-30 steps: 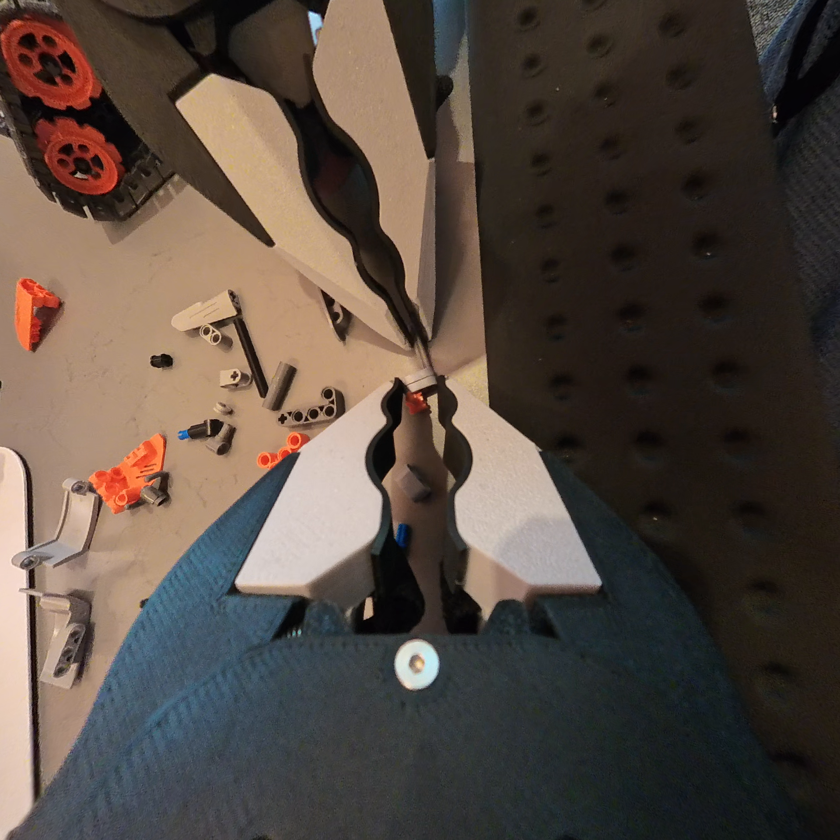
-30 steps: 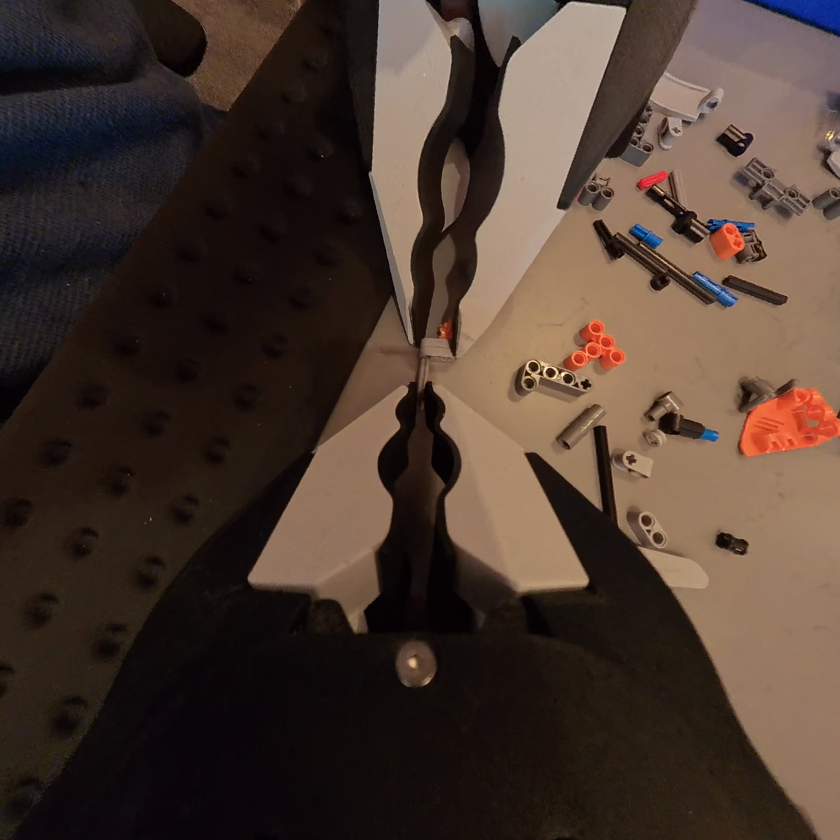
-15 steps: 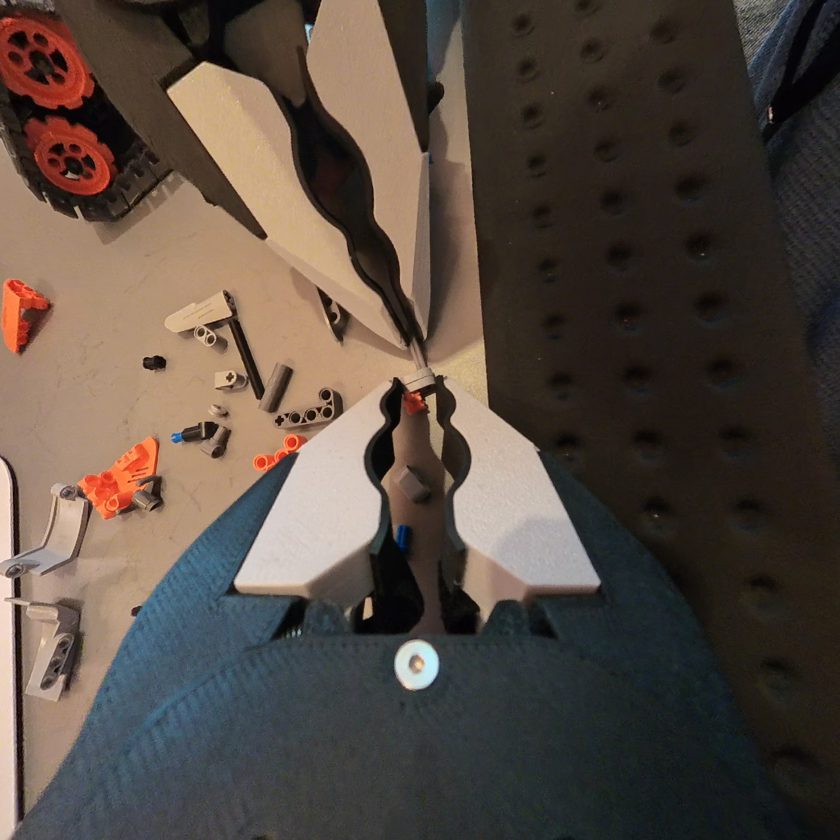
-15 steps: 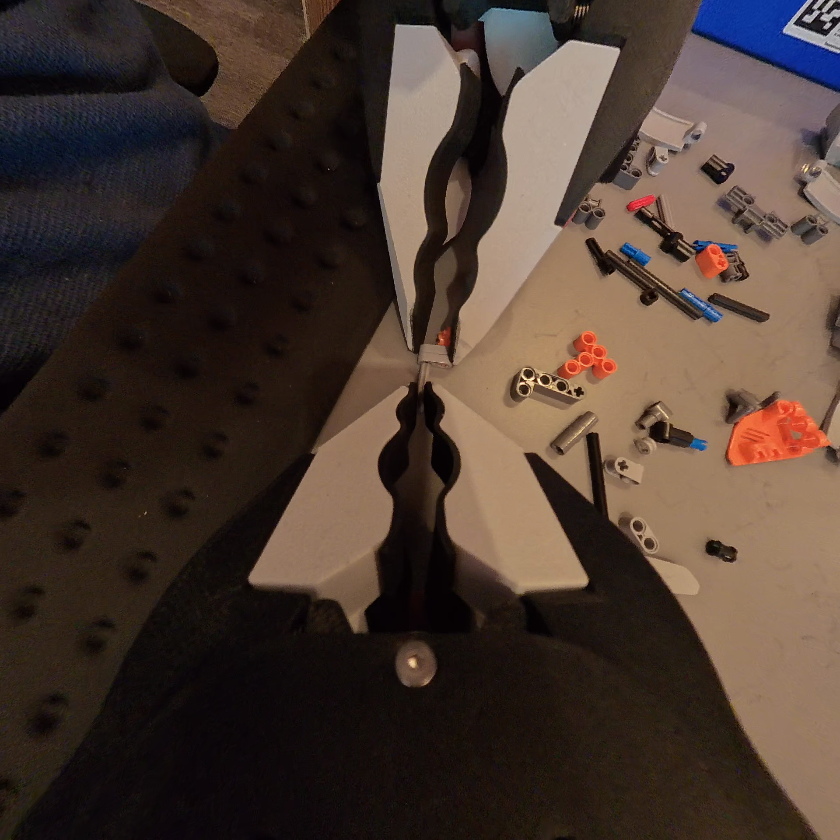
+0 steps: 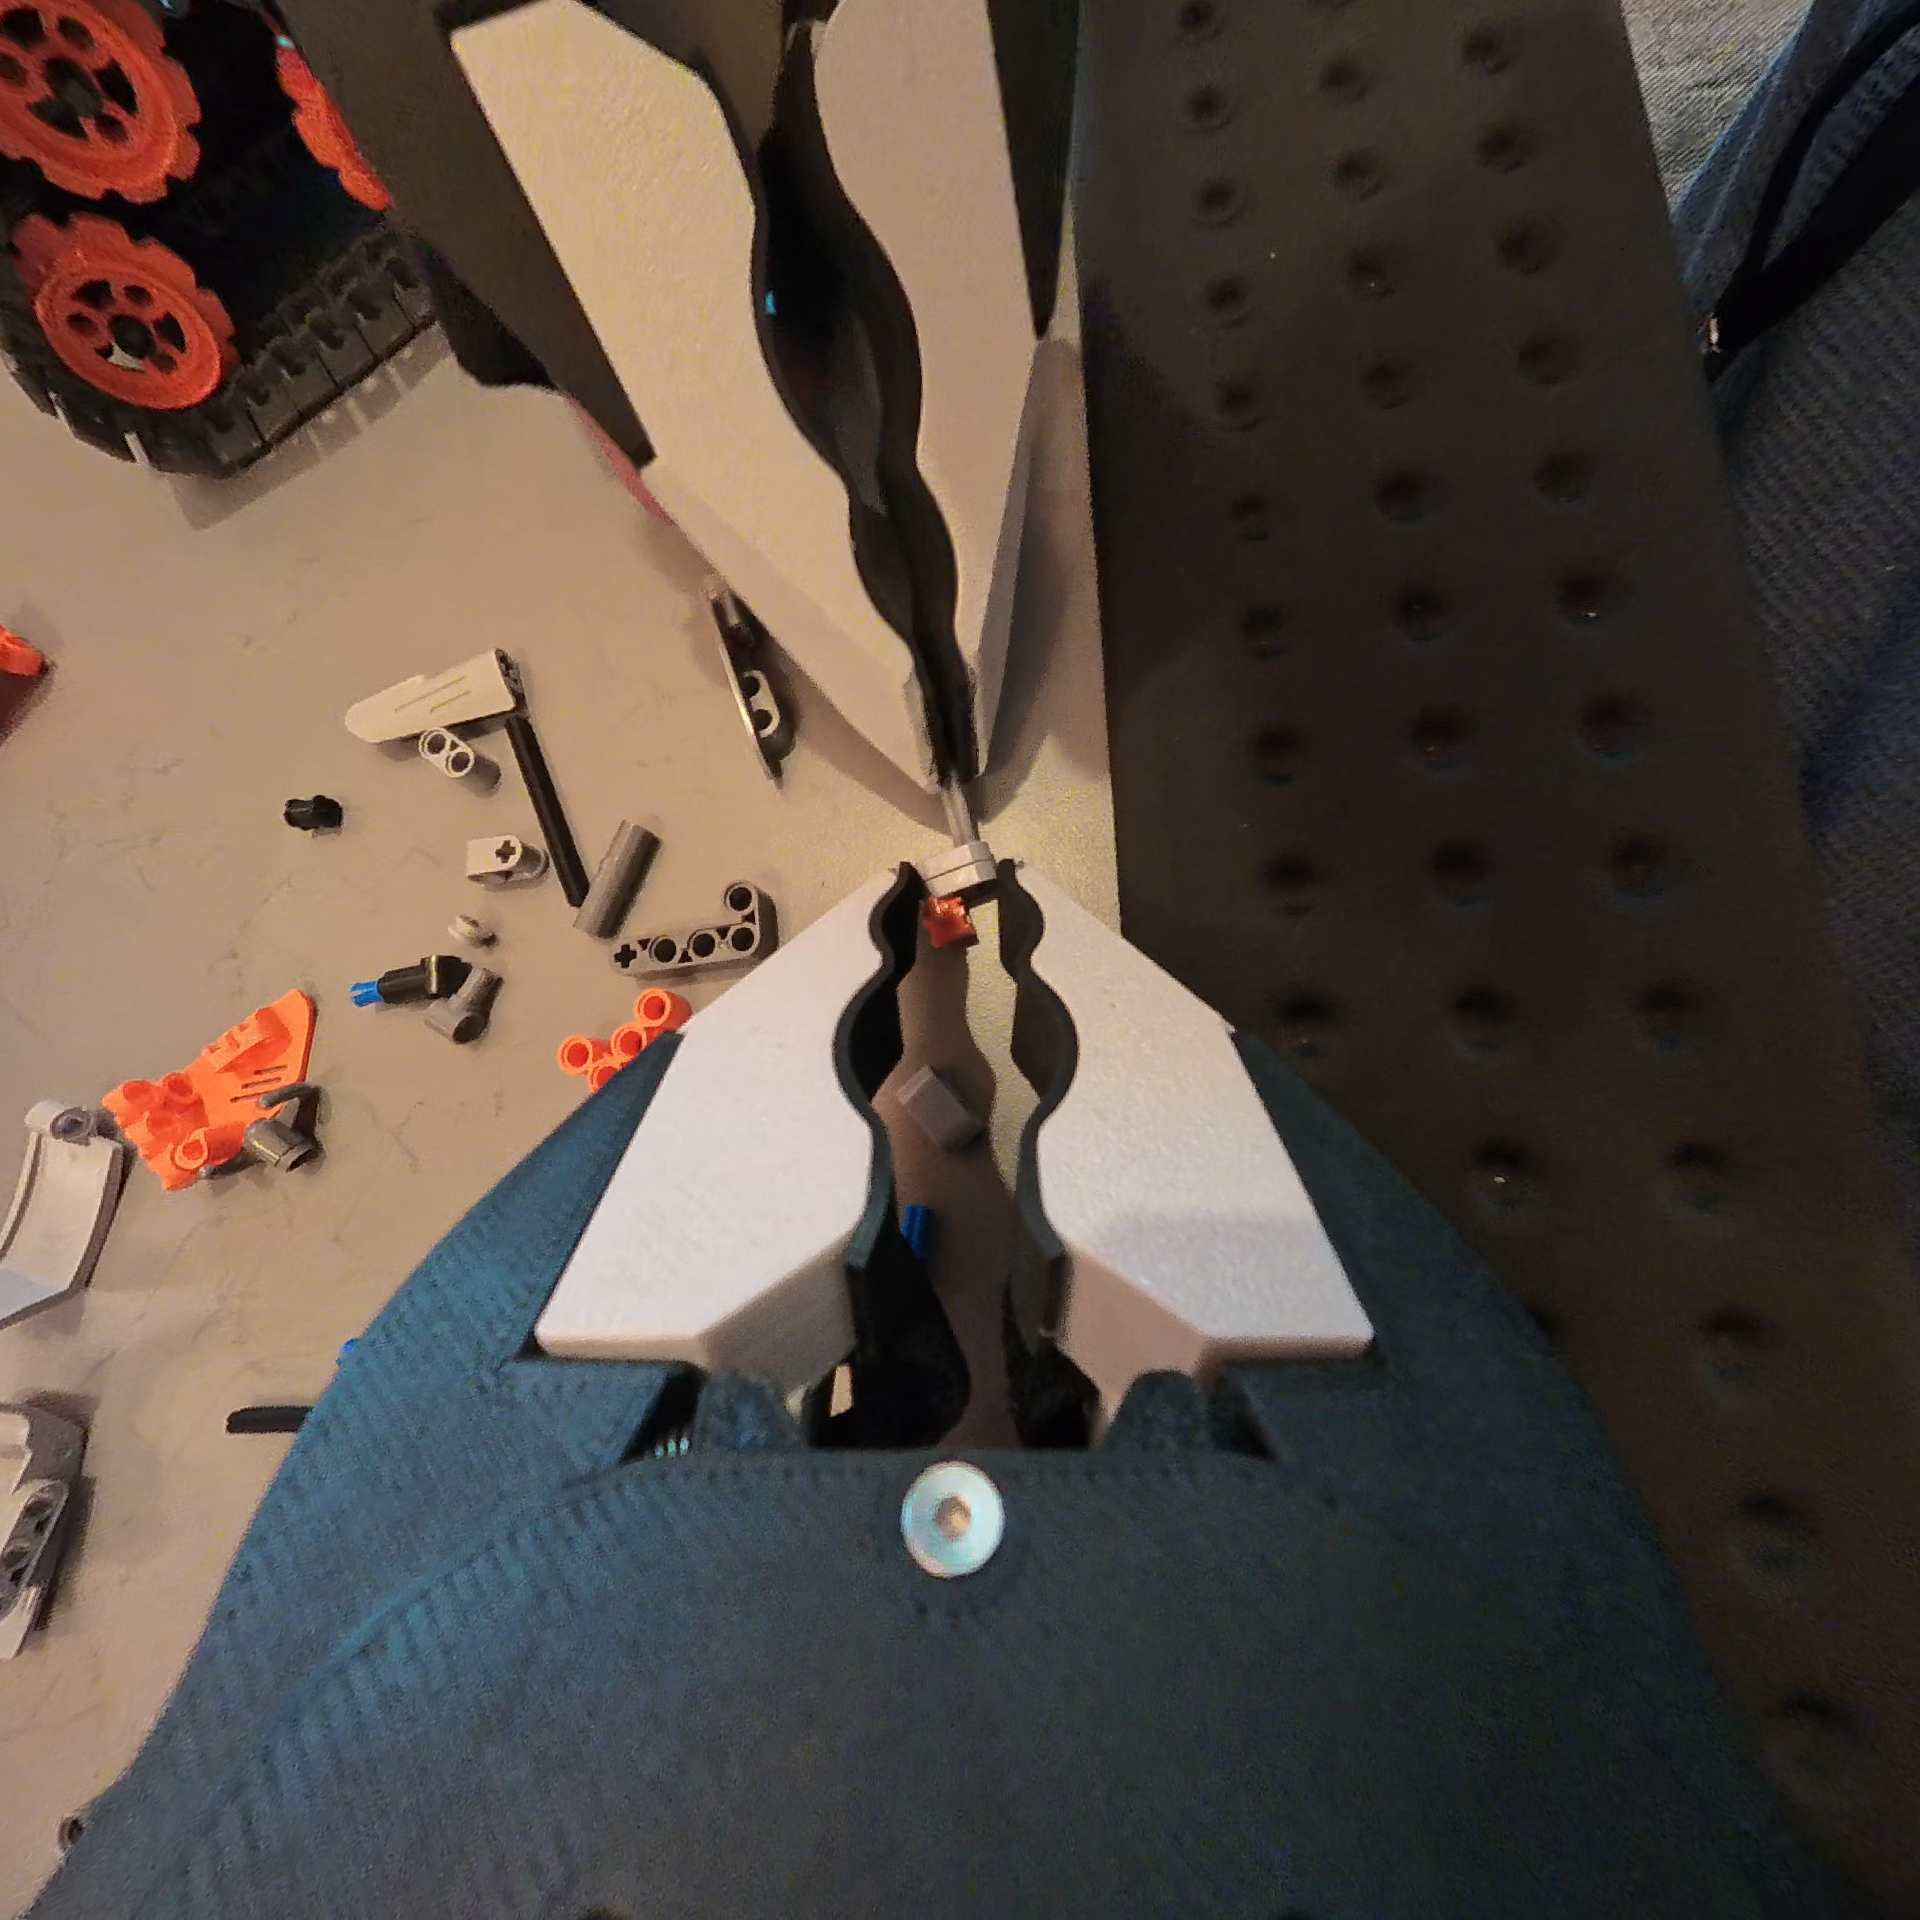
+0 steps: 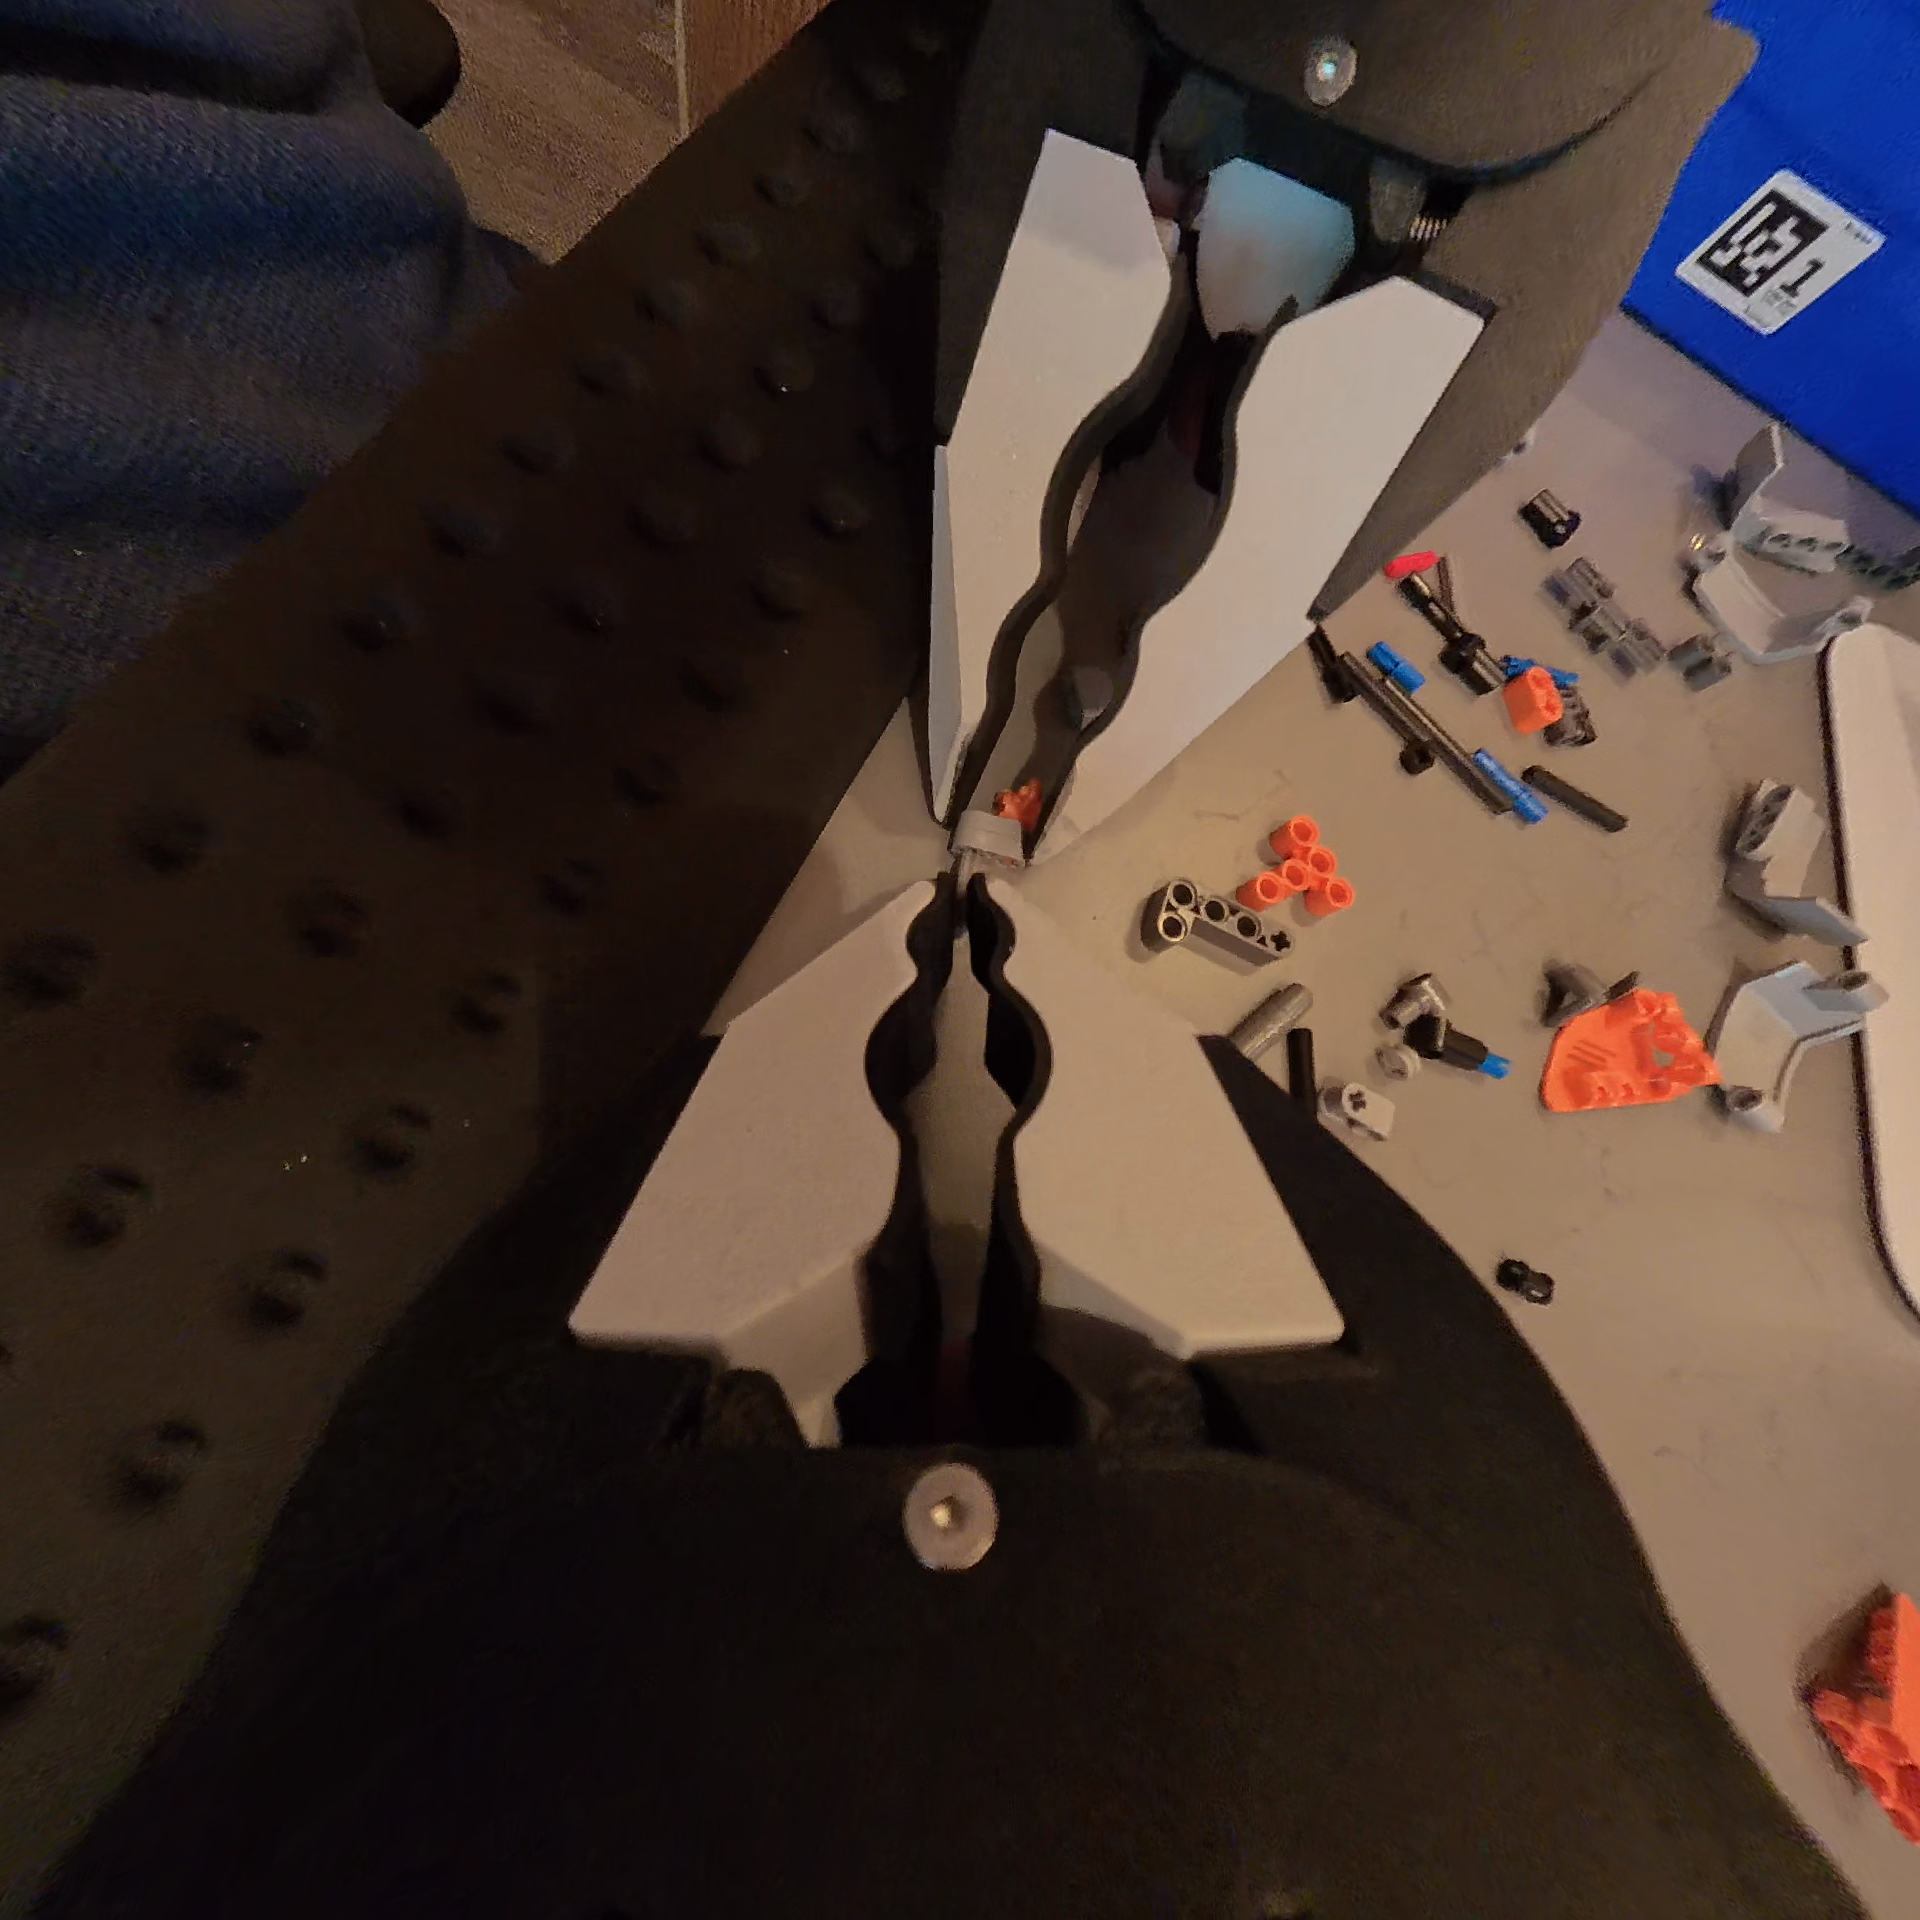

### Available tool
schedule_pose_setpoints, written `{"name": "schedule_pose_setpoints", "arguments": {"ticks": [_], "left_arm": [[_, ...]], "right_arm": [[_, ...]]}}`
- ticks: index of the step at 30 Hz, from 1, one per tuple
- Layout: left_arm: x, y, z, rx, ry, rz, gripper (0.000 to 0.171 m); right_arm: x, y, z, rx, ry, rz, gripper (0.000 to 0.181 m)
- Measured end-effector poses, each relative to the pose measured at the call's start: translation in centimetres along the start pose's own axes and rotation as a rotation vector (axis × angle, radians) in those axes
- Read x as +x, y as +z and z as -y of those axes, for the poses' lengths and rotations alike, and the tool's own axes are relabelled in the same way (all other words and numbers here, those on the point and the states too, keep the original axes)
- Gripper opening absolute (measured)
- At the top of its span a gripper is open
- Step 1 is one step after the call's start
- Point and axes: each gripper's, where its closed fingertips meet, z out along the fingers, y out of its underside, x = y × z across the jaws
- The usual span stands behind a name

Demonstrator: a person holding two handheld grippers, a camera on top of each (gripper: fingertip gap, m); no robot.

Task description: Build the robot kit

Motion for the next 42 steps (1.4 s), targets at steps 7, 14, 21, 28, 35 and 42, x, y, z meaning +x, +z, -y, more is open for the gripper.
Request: {"name": "schedule_pose_setpoints", "arguments": {"ticks": [7,14,21,28,35,42], "left_arm": [[0.0,0.1,0.0,0.008,-0.015,-0.007,0.014],[-0.1,0.1,0.0,0.004,-0.01,-0.001,0.014],[-0.1,0.1,0.0,-0.005,-0.005,0.0,0.014],[-0.1,0.1,0.1,-0.004,-0.009,-0.003,0.014],[-0.1,0.1,0.1,0.001,-0.012,-0.008,0.014],[0.0,0.1,0.1,0.005,-0.01,-0.015,0.014]], "right_arm": [[0.0,0.0,0.2,-0.001,-0.037,-0.031,0.0],[-0.3,0.2,-0.6,-0.037,0.045,0.016,0.0],[-0.4,0.4,-0.9,-0.07,0.128,0.04,0.002],[-0.1,0.3,-1.0,-0.057,0.172,0.048,0.0],[-0.2,0.2,-0.7,-0.021,0.158,0.057,0.0],[-0.3,0.2,-0.5,-0.008,0.13,0.062,0.0]]}}
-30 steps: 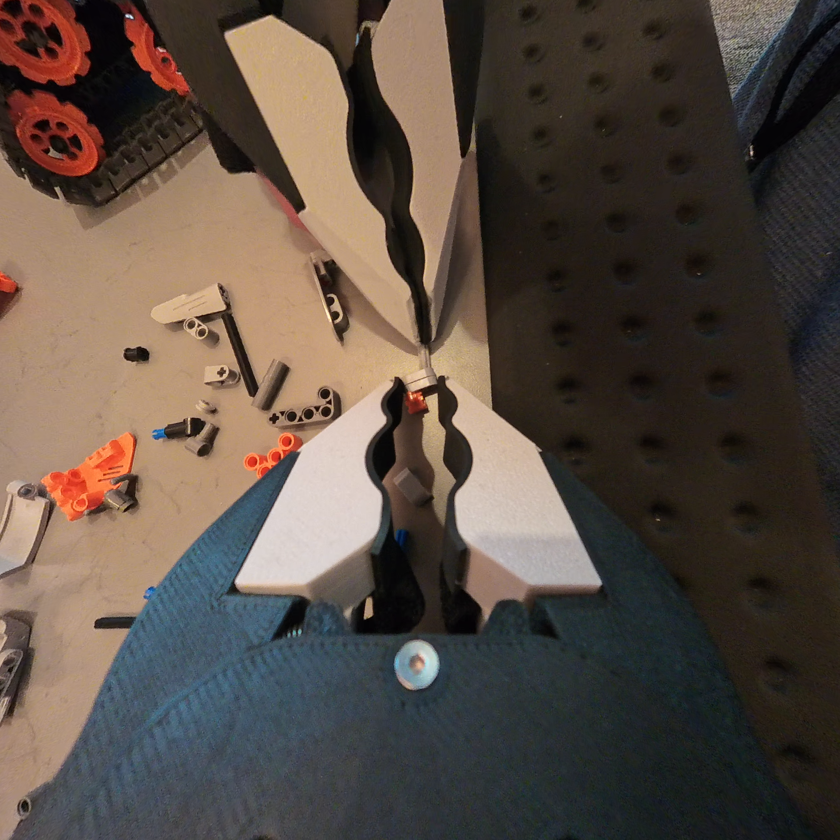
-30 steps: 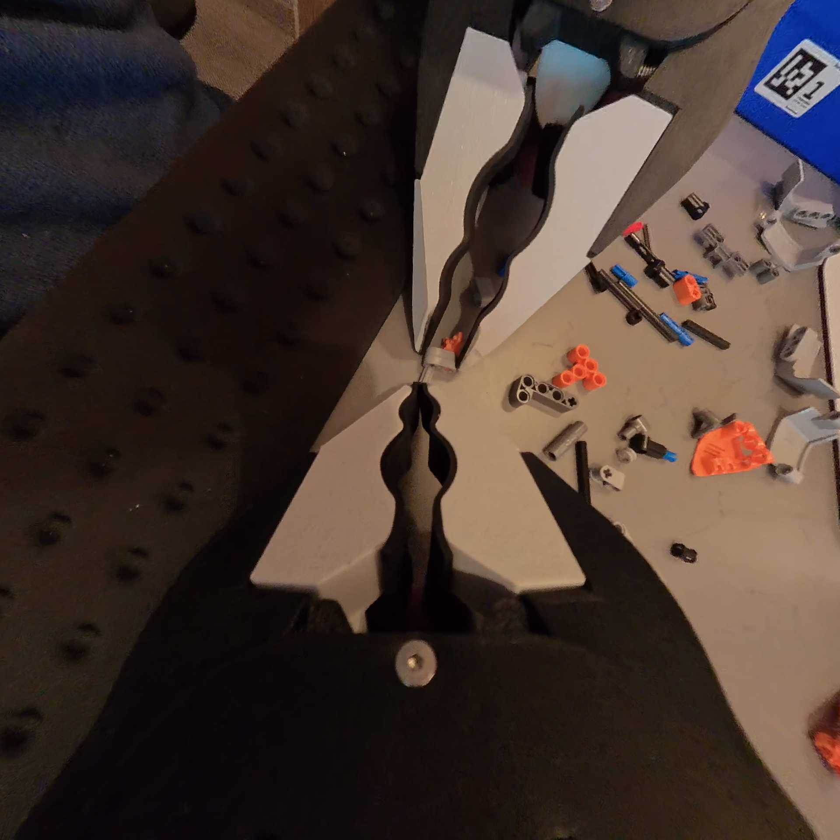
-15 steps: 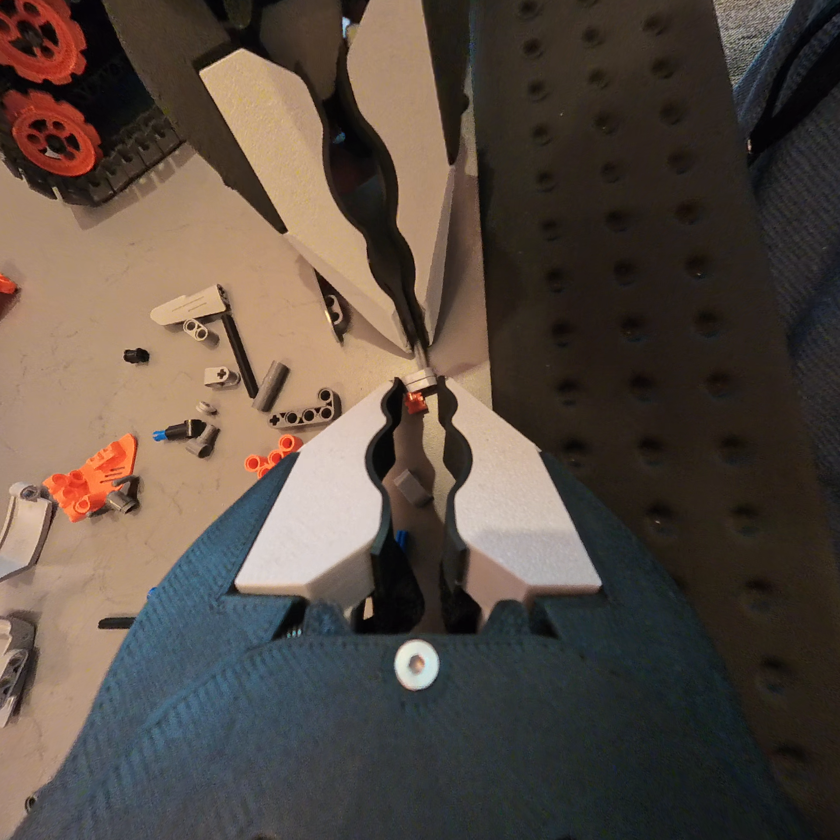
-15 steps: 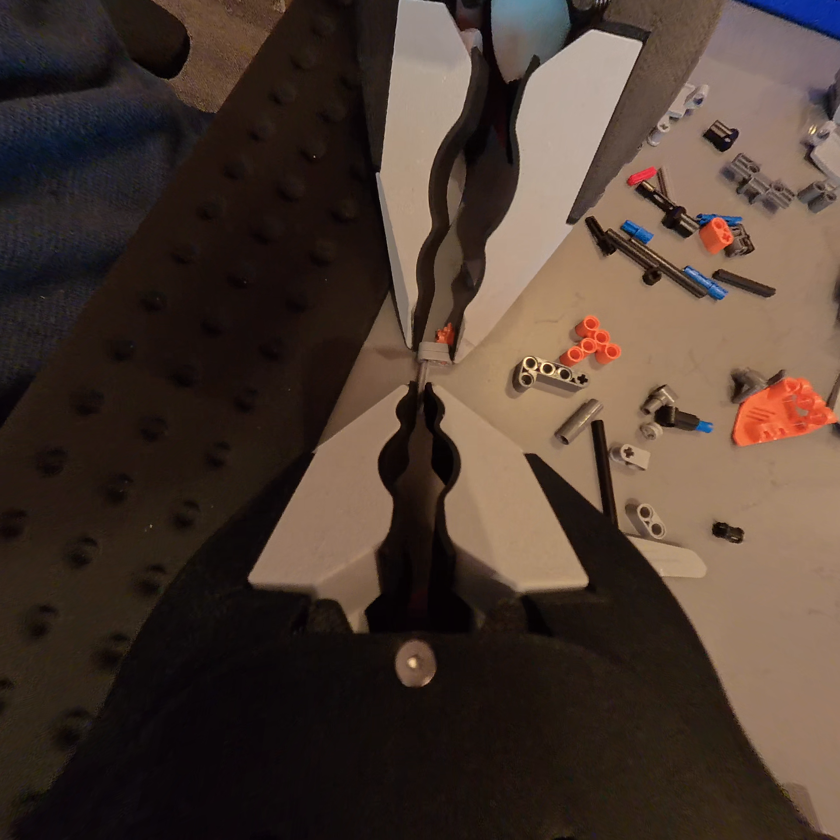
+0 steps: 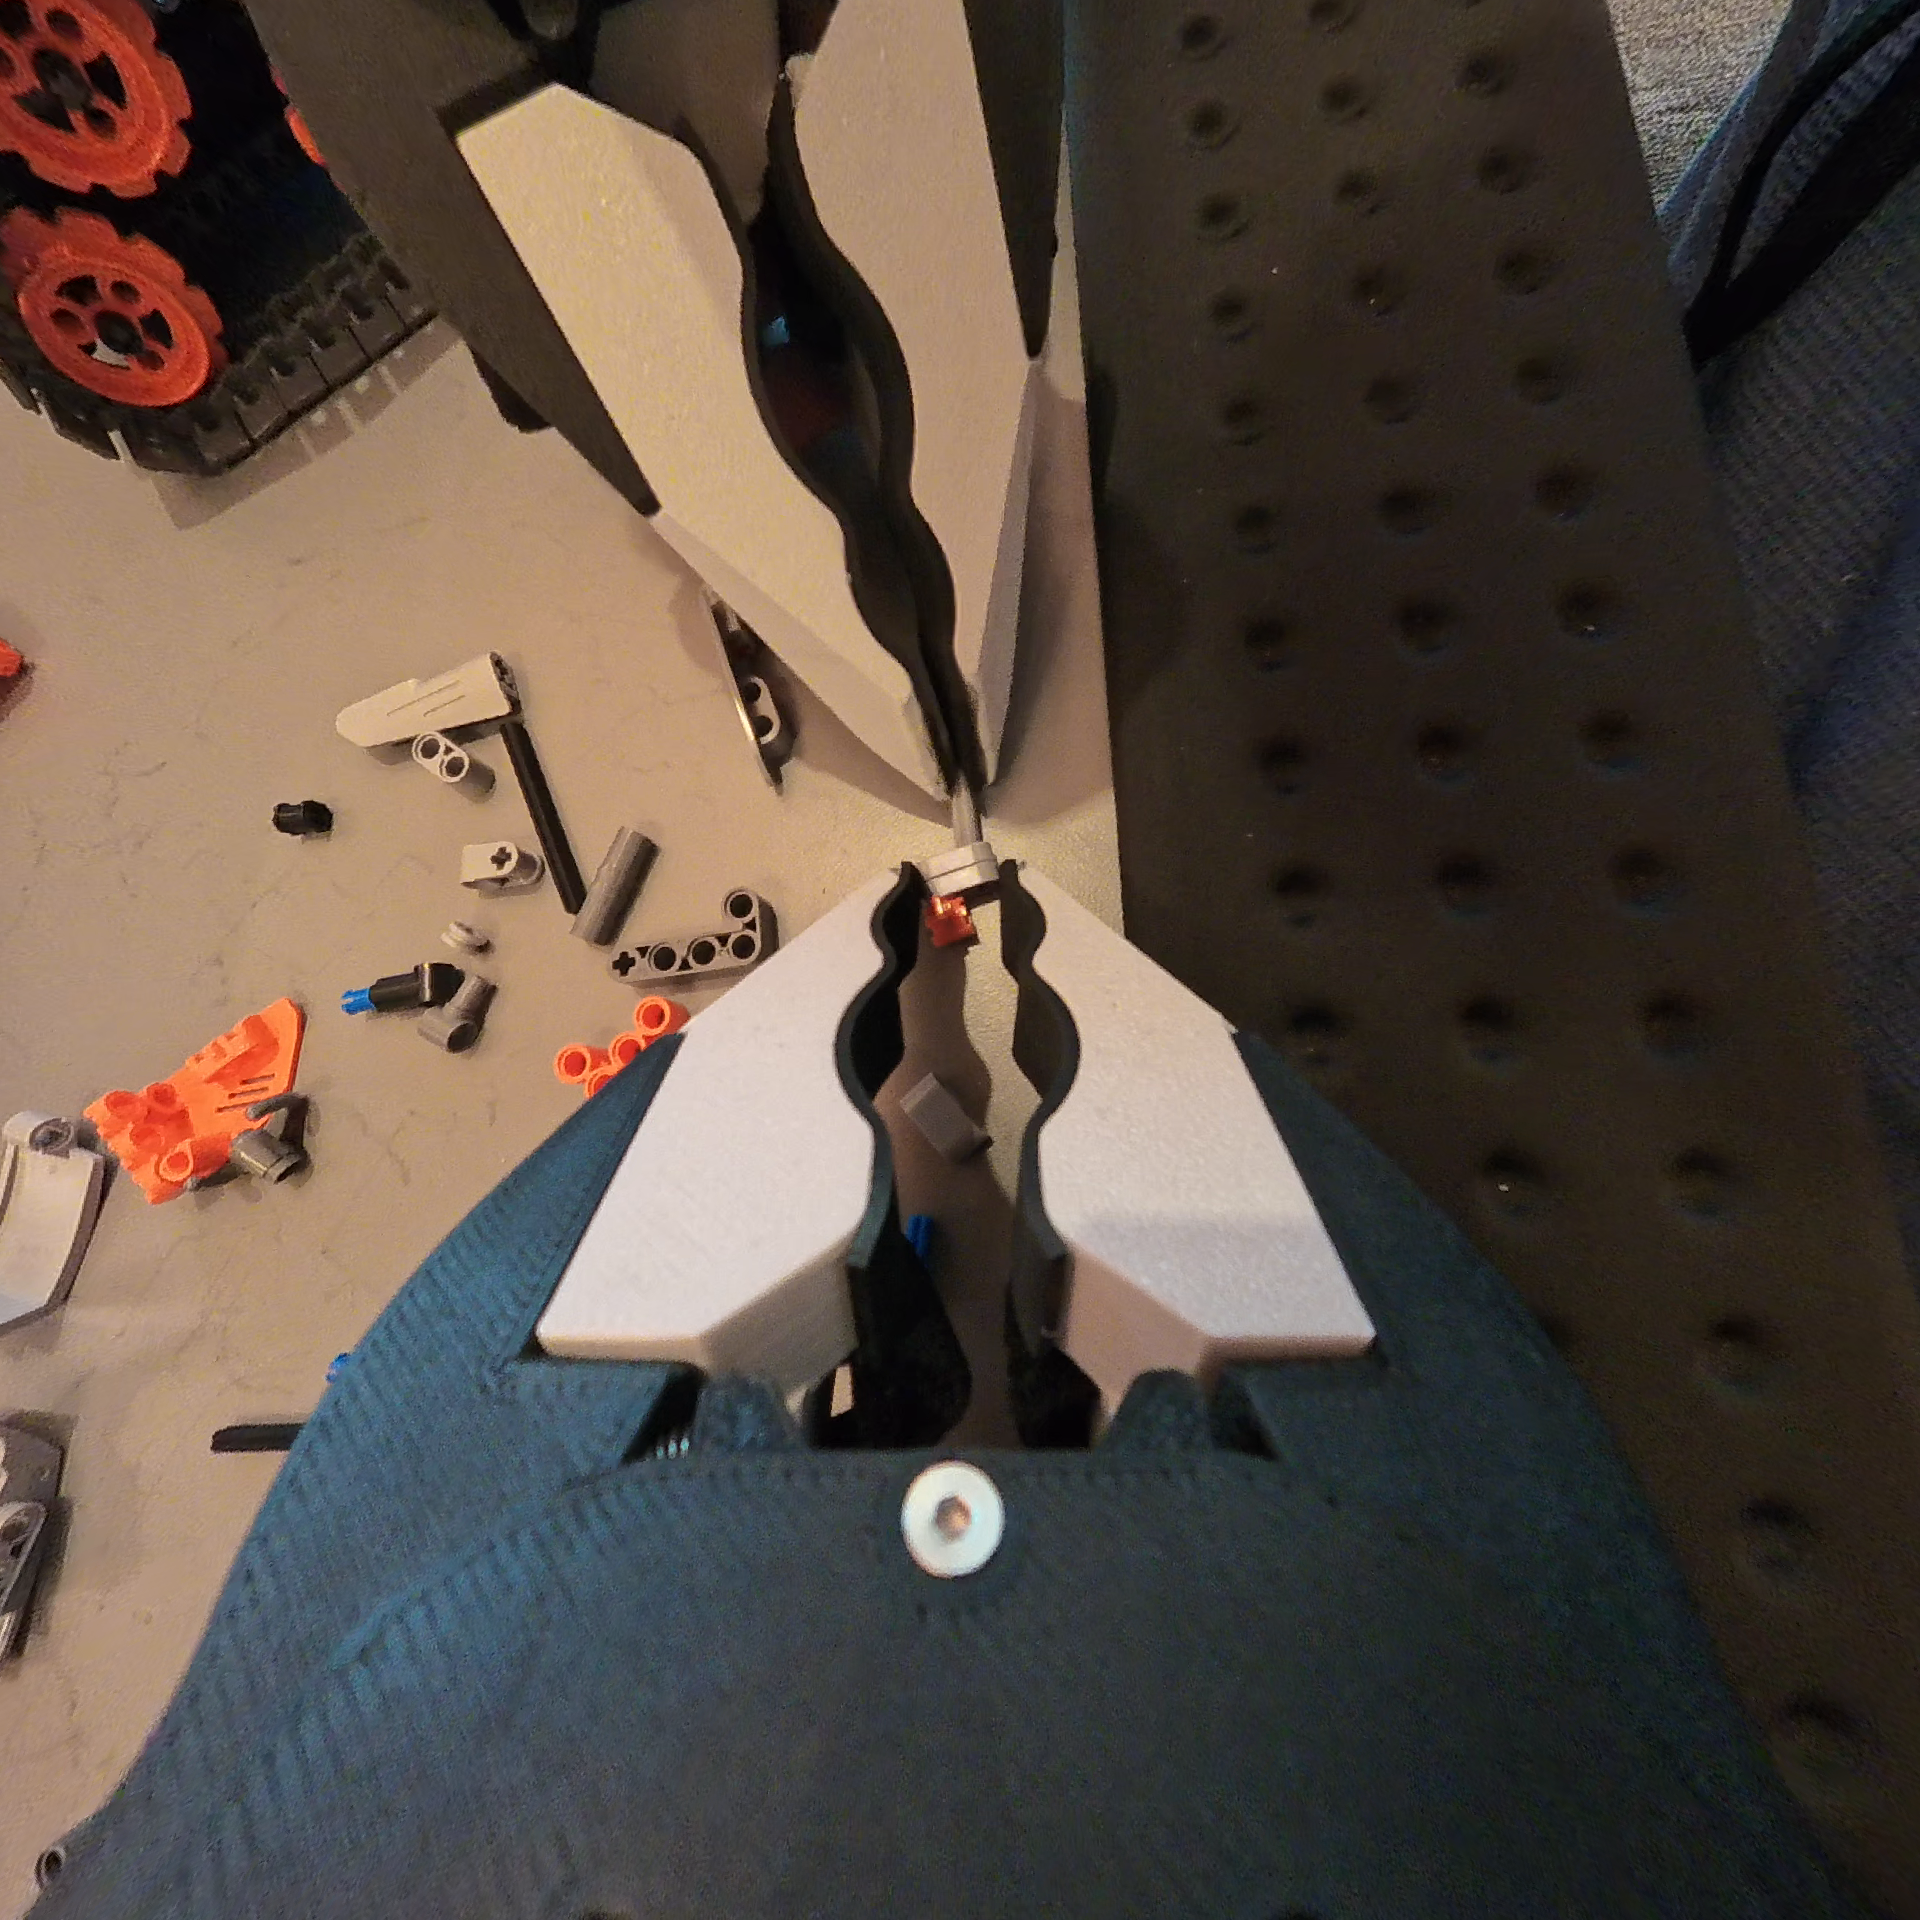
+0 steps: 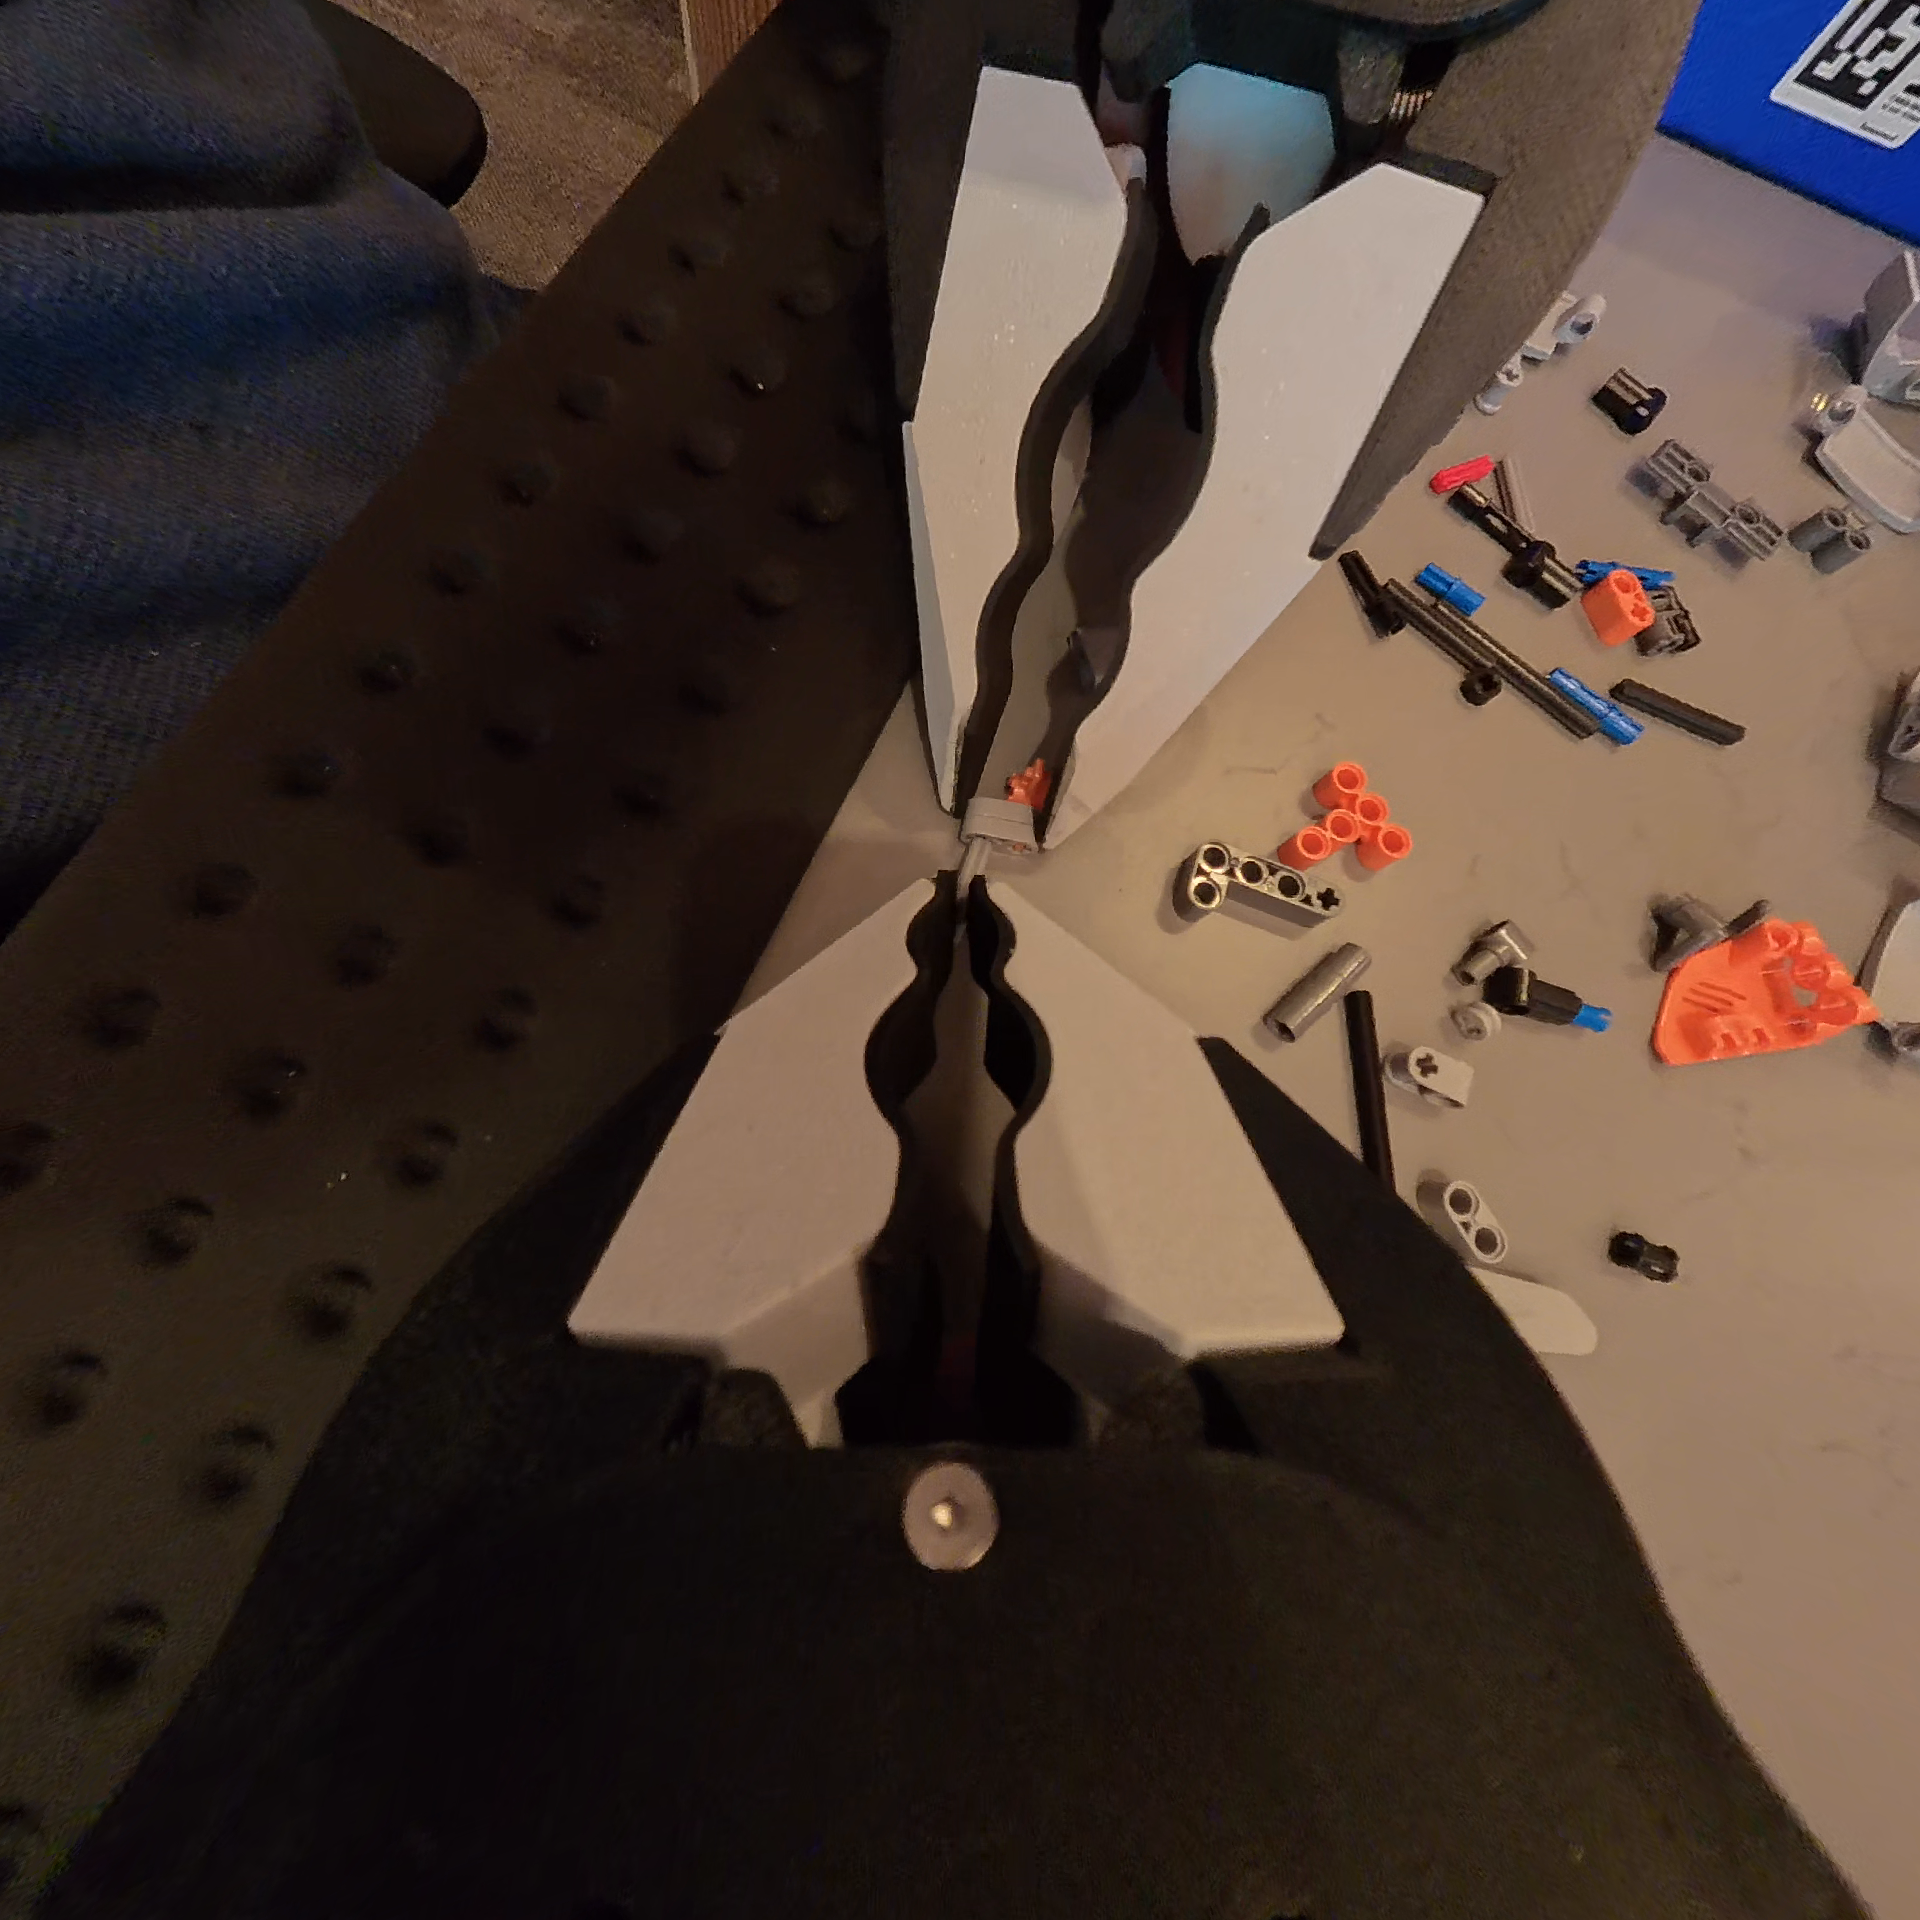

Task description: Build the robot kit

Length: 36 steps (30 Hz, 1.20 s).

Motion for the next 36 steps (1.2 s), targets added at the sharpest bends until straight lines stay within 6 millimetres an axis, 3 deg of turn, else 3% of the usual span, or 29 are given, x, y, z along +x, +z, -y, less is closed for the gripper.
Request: {"name": "schedule_pose_setpoints", "arguments": {"ticks": [7,26,36], "left_arm": [[0.05,0.02,0.06,-0.006,0.025,0.01,0.013],[-0.09,-0.06,0.52,-0.135,0.383,0.242,0.013],[0.01,0.01,0.64,-0.115,0.412,0.244,0.012]], "right_arm": [[-0.03,-0.08,0.03,0.013,0.039,0.035,0.0],[-0.32,-0.03,-0.09,0.008,0.117,0.107,0.0],[-0.27,0.08,-0.11,-0.006,0.128,0.113,0.0]]}}
